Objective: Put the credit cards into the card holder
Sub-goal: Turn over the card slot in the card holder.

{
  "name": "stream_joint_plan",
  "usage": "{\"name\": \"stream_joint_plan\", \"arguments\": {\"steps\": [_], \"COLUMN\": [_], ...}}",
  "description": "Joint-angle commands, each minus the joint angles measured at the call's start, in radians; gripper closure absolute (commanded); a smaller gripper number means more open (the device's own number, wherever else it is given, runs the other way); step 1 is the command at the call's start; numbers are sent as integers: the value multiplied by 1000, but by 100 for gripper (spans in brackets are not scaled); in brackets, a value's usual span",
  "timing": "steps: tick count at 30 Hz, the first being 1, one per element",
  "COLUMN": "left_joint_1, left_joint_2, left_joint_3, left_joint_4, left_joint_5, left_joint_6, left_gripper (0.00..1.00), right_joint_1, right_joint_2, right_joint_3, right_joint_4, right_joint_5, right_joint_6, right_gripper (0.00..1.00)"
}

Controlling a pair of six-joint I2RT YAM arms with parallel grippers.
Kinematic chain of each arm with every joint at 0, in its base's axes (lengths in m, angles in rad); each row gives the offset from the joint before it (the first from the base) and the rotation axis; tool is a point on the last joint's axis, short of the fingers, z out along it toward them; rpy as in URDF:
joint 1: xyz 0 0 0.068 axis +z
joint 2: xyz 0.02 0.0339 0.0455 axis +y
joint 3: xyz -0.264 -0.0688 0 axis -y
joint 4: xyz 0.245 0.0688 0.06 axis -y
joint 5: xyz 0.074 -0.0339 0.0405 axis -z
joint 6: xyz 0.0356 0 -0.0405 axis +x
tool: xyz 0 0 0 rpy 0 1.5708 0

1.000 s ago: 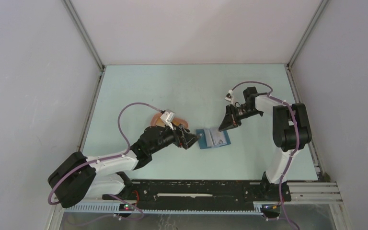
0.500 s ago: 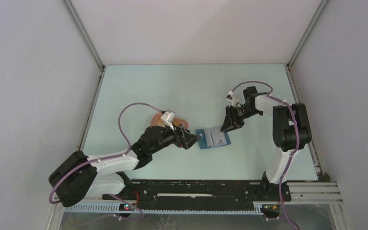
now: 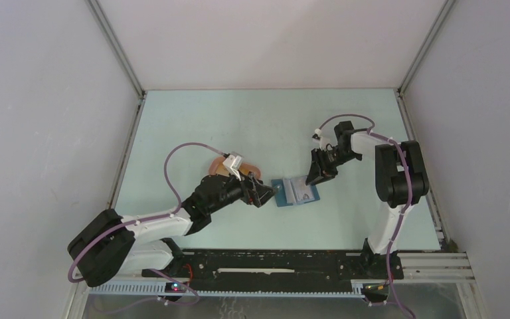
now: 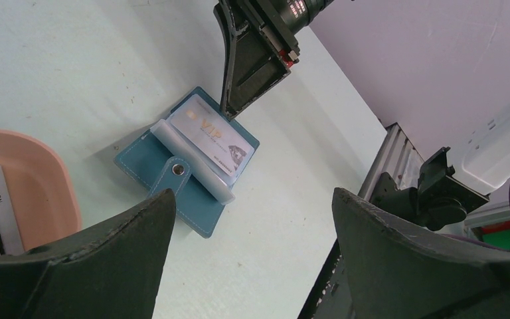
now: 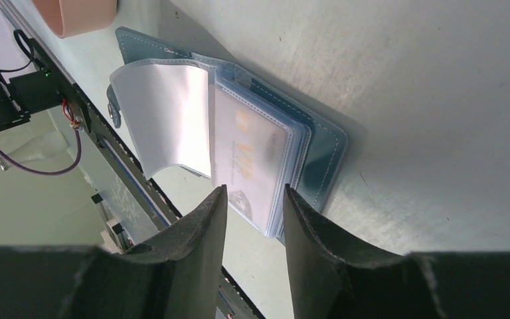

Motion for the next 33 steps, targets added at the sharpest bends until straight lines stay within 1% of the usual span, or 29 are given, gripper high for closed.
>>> {"name": "stream_joint_plan", "arguments": {"steps": [1,11,17,23,33], "left_joint_1": [3,3,3,3,2], "left_joint_2": [-5,-4,-4,-2,5], "left_joint_3": [-20,-19,-19,-20,-12], "left_joint_4": [40,42,42,45,46], "left_joint_5": [15,15,15,16,19], "left_joint_6": [-4,-4,-5,-7,-8], "left_gripper": [8,8,8,8,8], "right_joint_1": [18,32,33,32,30], "right_joint_2": [14,18,20,18,20], "right_joint_3": [35,40,41,40,40], "right_joint_4": [-15,-23,-22,-23,-21], "right_joint_5": [-1,-13,-29,-100,-163], "right_joint_6": [-1,-8,-5,2,12], "right_gripper": [55,60,60,60,60]}}
